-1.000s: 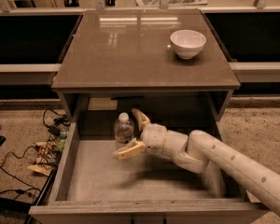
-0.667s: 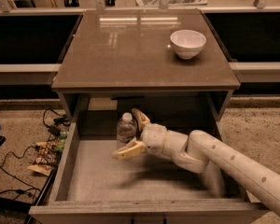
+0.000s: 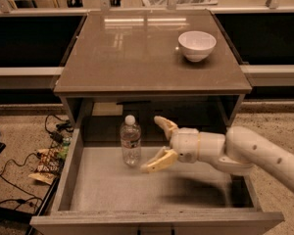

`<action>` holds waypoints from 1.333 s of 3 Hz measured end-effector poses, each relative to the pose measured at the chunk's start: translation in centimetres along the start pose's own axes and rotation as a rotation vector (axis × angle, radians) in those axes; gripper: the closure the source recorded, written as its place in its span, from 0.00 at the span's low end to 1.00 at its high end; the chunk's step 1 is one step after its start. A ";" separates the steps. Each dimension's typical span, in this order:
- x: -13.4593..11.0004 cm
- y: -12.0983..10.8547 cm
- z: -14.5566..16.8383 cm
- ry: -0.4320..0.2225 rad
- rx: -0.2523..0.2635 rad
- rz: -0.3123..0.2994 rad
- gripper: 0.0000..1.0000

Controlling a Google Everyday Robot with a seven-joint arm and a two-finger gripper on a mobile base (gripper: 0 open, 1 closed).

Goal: Place water bottle into top drawer

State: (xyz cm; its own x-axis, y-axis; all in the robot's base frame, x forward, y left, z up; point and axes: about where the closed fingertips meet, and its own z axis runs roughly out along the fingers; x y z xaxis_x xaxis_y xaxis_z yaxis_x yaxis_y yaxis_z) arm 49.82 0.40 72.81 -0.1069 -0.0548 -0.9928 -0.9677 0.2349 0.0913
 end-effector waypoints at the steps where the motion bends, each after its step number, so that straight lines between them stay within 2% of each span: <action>1: -2.2 0.9 -5.7 0.190 -0.016 0.014 0.00; 2: -11.2 0.6 -11.4 0.419 0.065 -0.081 0.00; 3: -17.7 -0.9 -13.9 0.523 0.175 -0.205 0.00; 4: -21.6 -2.7 -15.9 0.648 0.319 -0.324 0.00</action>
Offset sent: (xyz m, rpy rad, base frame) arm -0.0217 -0.1543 0.2197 -0.6581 -0.0308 -0.0731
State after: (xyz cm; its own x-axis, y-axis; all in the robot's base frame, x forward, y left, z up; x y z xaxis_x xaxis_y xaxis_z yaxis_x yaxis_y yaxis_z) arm 51.10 -14.51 95.25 -0.0377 -0.6992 -0.7140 -0.8719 0.3721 -0.3183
